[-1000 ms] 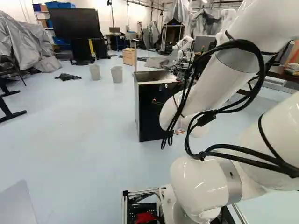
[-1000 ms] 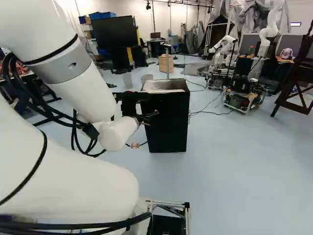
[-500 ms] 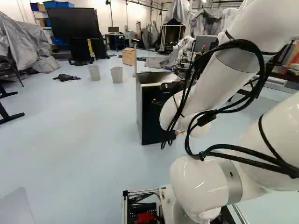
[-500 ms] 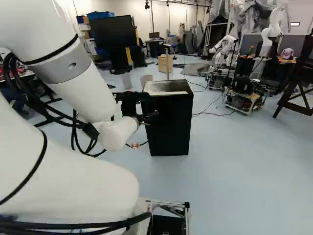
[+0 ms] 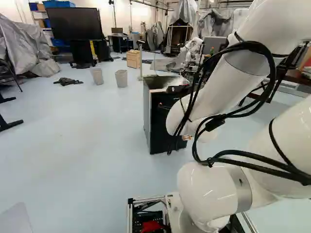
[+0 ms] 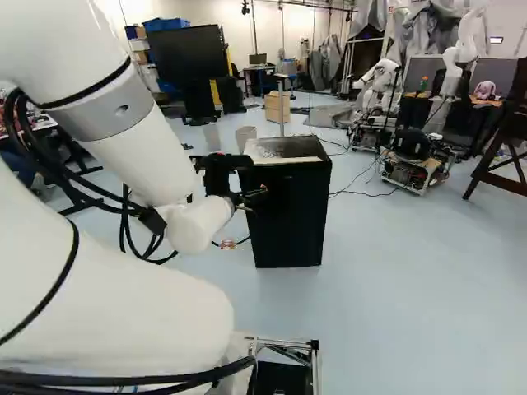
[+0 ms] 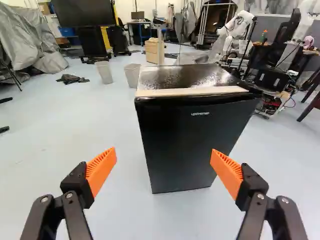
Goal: Grab a drink from the fridge
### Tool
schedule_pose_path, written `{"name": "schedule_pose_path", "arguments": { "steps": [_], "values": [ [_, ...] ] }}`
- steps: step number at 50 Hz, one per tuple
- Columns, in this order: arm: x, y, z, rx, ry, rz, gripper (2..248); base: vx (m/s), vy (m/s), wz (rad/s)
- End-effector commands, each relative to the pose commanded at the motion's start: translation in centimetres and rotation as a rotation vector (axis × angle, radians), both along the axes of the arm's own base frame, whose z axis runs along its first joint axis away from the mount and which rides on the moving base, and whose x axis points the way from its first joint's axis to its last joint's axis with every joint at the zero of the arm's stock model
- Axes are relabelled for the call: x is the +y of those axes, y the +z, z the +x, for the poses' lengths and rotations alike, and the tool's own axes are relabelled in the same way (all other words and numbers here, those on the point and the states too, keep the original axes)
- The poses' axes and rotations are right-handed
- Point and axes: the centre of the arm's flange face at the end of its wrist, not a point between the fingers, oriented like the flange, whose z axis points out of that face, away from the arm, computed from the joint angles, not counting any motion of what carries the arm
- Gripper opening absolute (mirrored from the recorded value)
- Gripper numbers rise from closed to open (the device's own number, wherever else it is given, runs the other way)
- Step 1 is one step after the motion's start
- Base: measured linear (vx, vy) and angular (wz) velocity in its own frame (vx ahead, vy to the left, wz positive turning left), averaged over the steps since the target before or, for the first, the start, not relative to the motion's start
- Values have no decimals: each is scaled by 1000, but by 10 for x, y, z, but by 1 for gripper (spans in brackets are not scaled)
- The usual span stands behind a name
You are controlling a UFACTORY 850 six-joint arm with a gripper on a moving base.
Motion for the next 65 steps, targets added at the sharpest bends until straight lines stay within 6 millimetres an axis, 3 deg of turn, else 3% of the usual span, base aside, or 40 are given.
{"name": "schedule_pose_path", "arguments": {
  "steps": [65],
  "values": [
    [0,0,0,0,0,0,247,48,52,-6]
  ]
}}
